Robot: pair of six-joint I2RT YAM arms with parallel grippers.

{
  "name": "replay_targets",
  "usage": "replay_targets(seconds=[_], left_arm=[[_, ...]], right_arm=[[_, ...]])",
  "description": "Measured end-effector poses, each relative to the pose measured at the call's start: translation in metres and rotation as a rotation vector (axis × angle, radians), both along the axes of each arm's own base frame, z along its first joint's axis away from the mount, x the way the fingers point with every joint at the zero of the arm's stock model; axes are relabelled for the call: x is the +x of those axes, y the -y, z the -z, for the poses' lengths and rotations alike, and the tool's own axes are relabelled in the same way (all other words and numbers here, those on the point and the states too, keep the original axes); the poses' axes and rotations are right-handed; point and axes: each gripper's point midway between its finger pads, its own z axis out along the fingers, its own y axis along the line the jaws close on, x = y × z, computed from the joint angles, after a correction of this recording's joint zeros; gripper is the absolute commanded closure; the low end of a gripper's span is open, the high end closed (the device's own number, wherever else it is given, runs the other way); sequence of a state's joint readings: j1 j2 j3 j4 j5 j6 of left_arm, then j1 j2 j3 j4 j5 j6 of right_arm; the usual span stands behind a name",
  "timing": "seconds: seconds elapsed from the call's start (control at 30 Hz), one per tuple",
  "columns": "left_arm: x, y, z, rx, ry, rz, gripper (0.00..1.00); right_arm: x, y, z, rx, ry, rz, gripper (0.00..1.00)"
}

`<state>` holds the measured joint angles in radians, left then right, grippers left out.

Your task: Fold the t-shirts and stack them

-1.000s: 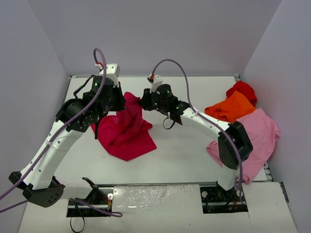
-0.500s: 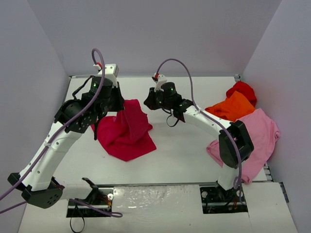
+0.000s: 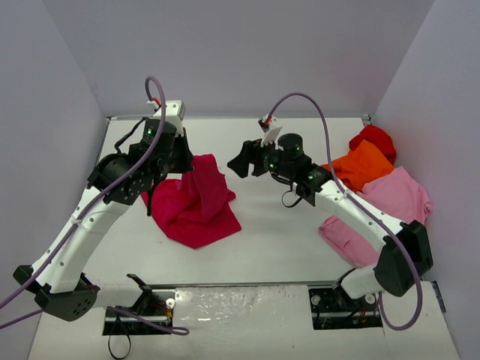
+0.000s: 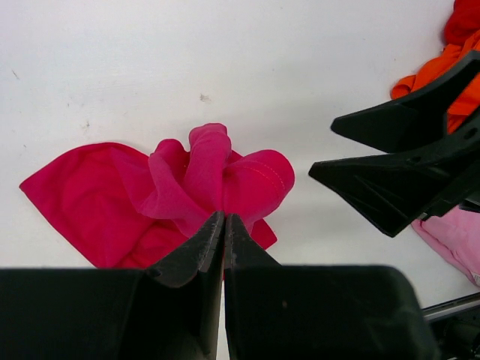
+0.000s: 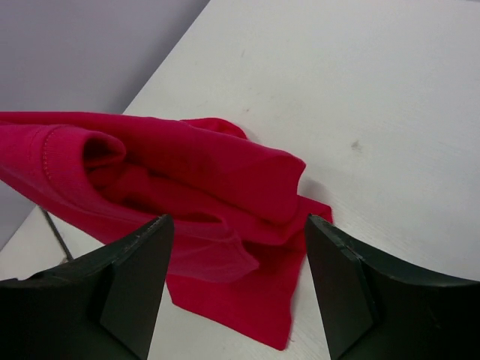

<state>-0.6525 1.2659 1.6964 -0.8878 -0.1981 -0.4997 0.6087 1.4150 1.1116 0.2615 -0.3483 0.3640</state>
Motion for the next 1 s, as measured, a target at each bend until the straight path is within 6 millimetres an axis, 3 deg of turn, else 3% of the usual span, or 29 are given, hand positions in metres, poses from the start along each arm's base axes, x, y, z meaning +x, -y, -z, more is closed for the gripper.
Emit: replay_targets(seconds=[0.33, 0.53, 0.6, 0.67, 1.0], left_arm=[[-0.001, 0.002, 0.003, -0.002, -0.011, 0.011, 1.00], [-0.001, 0.002, 0.003, -0.002, -0.011, 0.011, 1.00], [-0.001, 0.002, 0.003, -0.002, -0.011, 0.011, 1.00], [-0.001, 0.002, 0.003, -0.002, -0.012, 0.011, 1.00], [-0.001, 0.002, 0.004, 0.001, -0.013, 0.009, 1.00]], right_arm=[[-0.018, -0.035, 0.060, 0.090, -0.166, -0.235, 0.36], [-0.024, -0.043, 0.071, 0.125, -0.209, -0.302, 0.48], [-0.025, -0.045, 0.070, 0.137, -0.211, -0.316, 0.77], [-0.025, -0.046, 0.067, 0.148, -0.206, -0.325, 0.98], [-0.018, -0.042, 0.068, 0.091, -0.210, -0.291, 1.00]])
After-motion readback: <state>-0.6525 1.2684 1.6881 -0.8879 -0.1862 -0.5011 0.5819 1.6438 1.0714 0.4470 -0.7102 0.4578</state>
